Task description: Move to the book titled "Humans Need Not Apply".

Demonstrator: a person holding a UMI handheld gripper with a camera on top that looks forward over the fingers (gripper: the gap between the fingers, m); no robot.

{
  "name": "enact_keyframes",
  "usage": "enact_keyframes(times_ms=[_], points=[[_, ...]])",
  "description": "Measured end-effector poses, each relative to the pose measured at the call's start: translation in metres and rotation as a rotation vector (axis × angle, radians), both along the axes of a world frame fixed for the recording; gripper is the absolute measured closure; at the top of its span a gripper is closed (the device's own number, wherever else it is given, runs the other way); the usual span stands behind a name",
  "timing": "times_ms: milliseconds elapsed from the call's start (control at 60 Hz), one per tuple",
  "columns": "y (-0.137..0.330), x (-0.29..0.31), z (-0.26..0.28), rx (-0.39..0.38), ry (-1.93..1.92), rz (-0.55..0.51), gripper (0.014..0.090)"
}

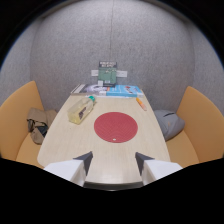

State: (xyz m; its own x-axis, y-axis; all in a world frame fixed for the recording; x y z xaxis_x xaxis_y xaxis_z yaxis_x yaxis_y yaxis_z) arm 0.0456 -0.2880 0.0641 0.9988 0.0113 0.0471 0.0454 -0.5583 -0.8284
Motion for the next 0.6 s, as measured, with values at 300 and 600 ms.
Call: enact_keyframes(times_ms=[300, 600], points=[[0.004, -0.007, 0.004, 0.007, -0.005, -0.006, 0.0173], [0.041, -0.019, 0.023, 0.058, -0.021, -0.04, 0.0172]])
